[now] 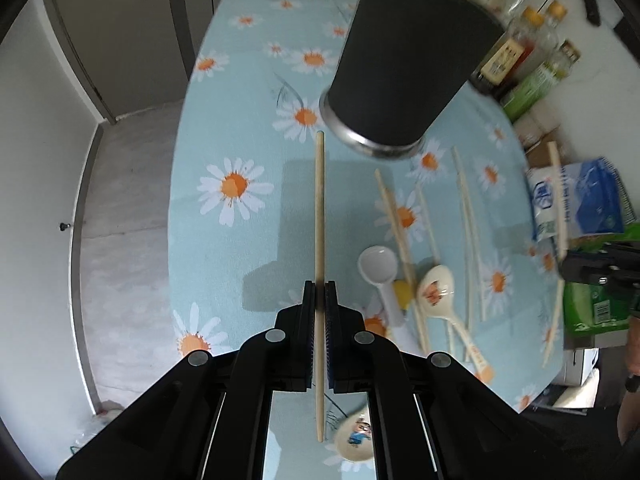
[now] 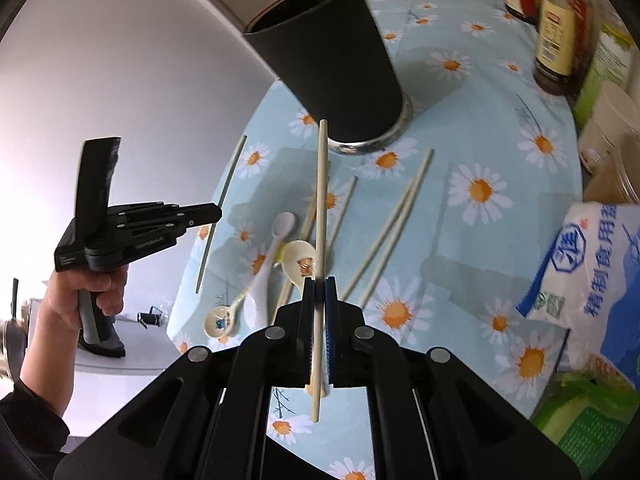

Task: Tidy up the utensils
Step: 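Lift both held chopsticks and carry them over the black utensil holder, then lower both chopsticks into the black holder and open both tools, then move both tools back down toward the spoons on the tablecloth, then grasp the cartoon-boy spoon handle with the left tool while the right tool grasps the bear-face spoon, then lift both held spoons and carry them over the black holder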

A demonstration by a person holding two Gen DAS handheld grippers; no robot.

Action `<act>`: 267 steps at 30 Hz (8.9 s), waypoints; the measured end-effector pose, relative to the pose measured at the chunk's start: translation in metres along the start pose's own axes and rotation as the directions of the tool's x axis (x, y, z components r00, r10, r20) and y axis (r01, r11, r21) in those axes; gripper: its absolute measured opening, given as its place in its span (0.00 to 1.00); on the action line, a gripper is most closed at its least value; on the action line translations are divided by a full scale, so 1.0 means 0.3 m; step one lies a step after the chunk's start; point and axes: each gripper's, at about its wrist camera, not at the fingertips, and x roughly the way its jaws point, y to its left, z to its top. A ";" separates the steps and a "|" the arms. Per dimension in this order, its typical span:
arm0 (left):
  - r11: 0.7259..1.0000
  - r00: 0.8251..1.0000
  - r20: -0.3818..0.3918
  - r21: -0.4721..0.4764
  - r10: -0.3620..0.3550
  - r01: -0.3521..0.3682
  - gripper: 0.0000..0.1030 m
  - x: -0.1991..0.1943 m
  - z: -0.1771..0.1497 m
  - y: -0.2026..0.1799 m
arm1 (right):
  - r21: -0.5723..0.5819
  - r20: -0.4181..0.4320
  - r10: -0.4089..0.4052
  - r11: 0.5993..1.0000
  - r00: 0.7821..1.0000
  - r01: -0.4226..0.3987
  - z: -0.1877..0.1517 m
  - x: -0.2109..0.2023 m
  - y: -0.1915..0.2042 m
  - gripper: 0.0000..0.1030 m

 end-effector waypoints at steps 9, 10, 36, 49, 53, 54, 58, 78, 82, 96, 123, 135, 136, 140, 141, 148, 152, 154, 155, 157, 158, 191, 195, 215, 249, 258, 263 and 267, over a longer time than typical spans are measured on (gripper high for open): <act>0.996 0.985 0.154 -0.033 -0.080 0.087 0.03 -0.152 -0.006 -0.053 | -0.070 0.078 0.057 0.996 0.995 -0.052 0.073 -0.024 0.063 0.06; 0.995 0.981 0.171 -0.036 -0.091 0.098 0.03 -0.166 0.000 -0.056 | -0.074 0.089 0.068 0.995 0.994 -0.061 0.085 -0.029 0.068 0.06; 0.970 0.737 0.638 0.073 -0.224 0.232 0.03 -0.417 0.310 -0.133 | -0.120 0.628 0.080 0.993 0.774 -0.005 0.436 -0.357 0.132 0.06; 0.972 0.572 0.793 0.106 -0.211 0.211 0.03 -0.420 0.410 -0.131 | -0.123 0.701 0.100 0.992 0.706 -0.018 0.559 -0.348 0.108 0.06; 0.971 0.558 0.803 0.104 -0.210 0.214 0.03 -0.389 0.430 -0.127 | -0.102 0.737 0.091 0.994 0.670 -0.022 0.577 -0.326 0.075 0.06; 0.971 0.560 0.802 0.103 -0.209 0.216 0.03 -0.376 0.435 -0.126 | -0.096 0.741 0.095 0.995 0.665 -0.035 0.580 -0.315 0.061 0.06; 0.973 0.586 0.781 0.124 -0.217 0.195 0.03 -0.324 0.447 -0.137 | -0.103 0.753 0.078 0.995 0.653 0.001 0.565 -0.276 0.051 0.06; 0.986 0.662 0.731 0.109 -0.166 0.126 0.04 -0.201 0.395 -0.151 | -0.101 0.679 0.089 0.995 0.729 -0.028 0.529 -0.137 0.024 0.28; 0.988 0.661 0.735 0.093 -0.153 0.126 0.04 -0.215 0.379 -0.141 | -0.093 0.701 0.093 0.995 0.707 -0.038 0.508 -0.175 0.023 0.28; 0.990 0.656 0.742 0.086 -0.137 0.109 0.04 -0.277 0.329 -0.149 | -0.108 0.715 0.119 0.992 0.689 -0.059 0.455 -0.267 0.074 0.28; 0.990 0.755 0.641 0.069 -0.140 0.125 0.18 -0.389 -0.006 -0.107 | -0.153 0.595 0.137 0.987 0.792 -0.056 0.161 -0.342 0.174 0.32; 0.986 0.855 0.498 0.007 -0.146 0.164 0.19 -0.243 -0.159 -0.018 | -0.136 0.359 0.110 0.989 0.927 -0.065 0.071 -0.076 0.110 0.32; 0.986 0.861 0.487 0.005 -0.147 0.166 0.19 -0.231 -0.167 -0.015 | -0.138 0.336 0.111 0.988 0.935 -0.067 0.066 -0.052 0.105 0.32; 0.985 0.888 0.432 0.008 -0.160 0.174 0.19 -0.180 -0.200 -0.014 | -0.129 0.243 0.115 0.988 0.963 -0.085 0.060 0.037 0.079 0.32; 0.984 0.896 0.413 0.010 -0.165 0.176 0.19 -0.164 -0.210 -0.016 | -0.127 0.223 0.115 0.988 0.968 -0.088 0.059 0.057 0.073 0.32; 0.983 0.928 0.329 -0.002 -0.172 0.183 0.19 -0.080 -0.276 -0.015 | -0.109 0.053 0.103 0.989 0.993 -0.096 0.047 0.234 0.033 0.32; 0.985 0.945 0.282 -0.005 -0.165 0.173 0.19 -0.041 -0.313 -0.005 | -0.113 -0.008 0.091 0.989 0.996 -0.092 0.037 0.302 0.013 0.32; 0.985 0.953 0.256 -0.006 -0.163 0.170 0.19 -0.021 -0.329 0.000 | -0.108 -0.025 0.091 0.990 0.996 -0.093 0.038 0.329 0.001 0.32; 0.986 0.956 0.246 -0.005 -0.162 0.169 0.19 -0.014 -0.335 0.003 | -0.105 -0.034 0.090 0.990 0.995 -0.093 0.040 0.339 -0.001 0.32; 0.985 0.960 0.224 0.001 -0.167 0.172 0.19 -0.002 -0.346 0.007 | -0.097 -0.052 0.095 0.990 0.994 -0.099 0.045 0.360 -0.008 0.32; 0.985 0.961 0.219 0.004 -0.169 0.173 0.19 0.001 -0.348 0.008 | -0.091 -0.062 0.094 0.991 0.994 -0.099 0.046 0.372 -0.013 0.32; 0.989 0.986 0.093 0.075 -0.136 0.129 0.22 0.053 -0.349 -0.011 | -0.165 -0.085 0.058 0.984 0.995 -0.072 0.027 0.370 0.034 0.04; 0.989 0.990 0.070 0.088 -0.123 0.117 0.22 0.064 -0.346 -0.016 | -0.155 -0.071 0.073 0.984 0.995 -0.083 0.018 0.344 0.030 0.04; 0.963 0.989 -0.141 0.269 0.031 0.008 0.22 0.158 -0.254 -0.120 | -0.105 0.070 0.108 0.989 0.992 -0.101 -0.017 0.138 0.000 0.04; 0.962 0.988 -0.084 0.252 0.132 -0.107 0.06 -0.001 -0.171 -0.182 | -0.075 0.116 0.154 0.986 0.981 -0.146 0.002 0.090 -0.025 0.04; 0.980 0.998 0.056 0.200 -0.005 -0.006 0.06 -0.098 -0.128 -0.153 | -0.076 0.175 0.128 0.990 0.976 -0.116 0.058 0.041 0.000 0.04; 0.978 0.983 0.126 0.176 -0.135 0.112 0.06 -0.146 -0.089 -0.111 | -0.071 0.226 0.100 0.994 0.969 -0.086 0.096 0.014 0.037 0.04; 0.969 0.963 0.182 0.184 -0.199 0.165 0.06 -0.179 -0.057 -0.078 | -0.075 0.272 0.092 0.994 0.958 -0.074 0.125 -0.009 0.062 0.04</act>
